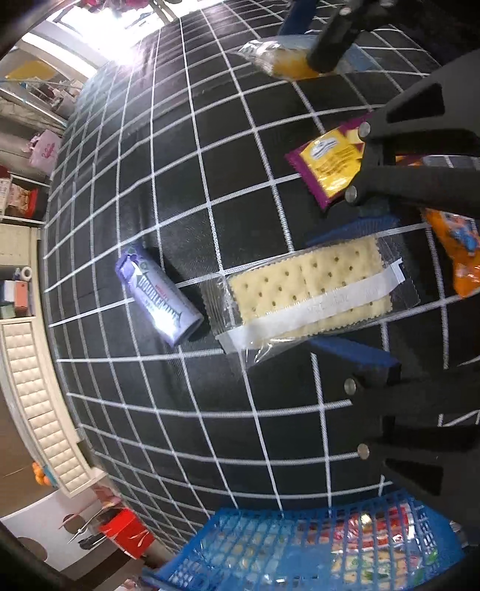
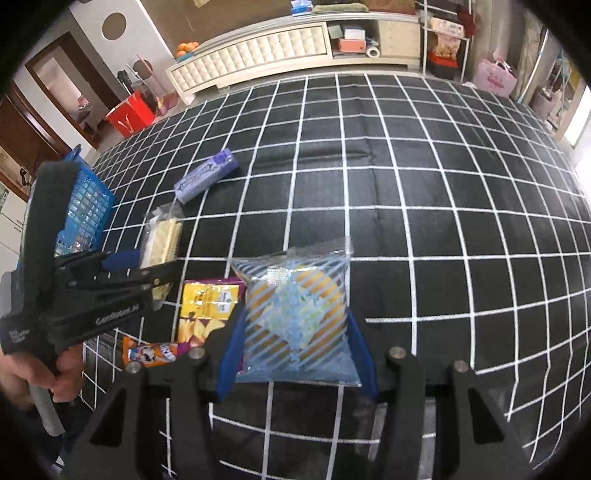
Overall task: Organize snacks
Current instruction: 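Grasp the cracker pack with the left tool while the right tool holds the pastry pack, then carry the cracker pack and pastry pack over the blue basket with both tools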
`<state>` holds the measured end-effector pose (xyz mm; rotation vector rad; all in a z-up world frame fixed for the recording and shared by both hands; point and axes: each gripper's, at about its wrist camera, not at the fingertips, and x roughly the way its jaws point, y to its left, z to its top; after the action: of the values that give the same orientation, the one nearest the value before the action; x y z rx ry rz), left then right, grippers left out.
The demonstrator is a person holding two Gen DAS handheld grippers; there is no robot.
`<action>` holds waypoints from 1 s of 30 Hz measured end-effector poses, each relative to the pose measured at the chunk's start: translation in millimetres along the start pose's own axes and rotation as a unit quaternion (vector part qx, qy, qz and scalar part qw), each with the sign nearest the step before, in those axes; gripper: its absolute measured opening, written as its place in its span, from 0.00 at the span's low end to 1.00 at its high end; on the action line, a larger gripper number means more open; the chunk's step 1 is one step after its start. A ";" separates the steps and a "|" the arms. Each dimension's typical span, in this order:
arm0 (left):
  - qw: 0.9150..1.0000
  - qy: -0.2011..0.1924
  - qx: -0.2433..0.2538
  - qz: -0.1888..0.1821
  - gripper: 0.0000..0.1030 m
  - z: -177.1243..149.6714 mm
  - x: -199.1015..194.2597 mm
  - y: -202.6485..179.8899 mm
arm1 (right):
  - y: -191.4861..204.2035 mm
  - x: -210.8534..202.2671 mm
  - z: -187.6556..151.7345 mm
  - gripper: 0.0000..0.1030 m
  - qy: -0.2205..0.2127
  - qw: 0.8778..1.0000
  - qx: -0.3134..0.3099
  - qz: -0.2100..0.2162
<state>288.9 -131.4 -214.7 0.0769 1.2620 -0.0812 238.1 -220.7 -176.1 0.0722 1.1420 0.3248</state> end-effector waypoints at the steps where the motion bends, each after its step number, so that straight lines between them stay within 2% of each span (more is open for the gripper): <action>1: 1.000 -0.006 0.000 -0.009 0.45 -4.3 -8.0 3.1 | 1.9 -2.1 -0.2 0.56 -0.001 1.000 0.000 -0.002; 11: 0.995 -0.092 0.028 -0.030 0.45 -37.0 -99.3 11.8 | 49.4 -49.0 2.9 0.56 -0.040 0.999 -0.023 -0.012; 18: 0.988 -0.146 0.037 -0.043 0.45 -64.3 -158.5 43.9 | 106.8 -75.1 5.2 0.56 -0.066 0.996 -0.061 -0.012; 22: 0.986 -0.158 0.032 -0.044 0.45 -70.9 -171.3 75.5 | 140.1 -76.7 8.5 0.56 -0.071 0.994 -0.083 0.000; 30: 0.985 -0.171 0.015 0.016 0.45 -83.2 -191.8 137.7 | 207.6 -67.4 27.4 0.56 -0.072 0.989 -0.119 0.040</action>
<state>166.5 17.7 -55.3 0.1052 0.9152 -0.0812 192.5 -39.9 -59.3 -0.0689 0.9511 0.5171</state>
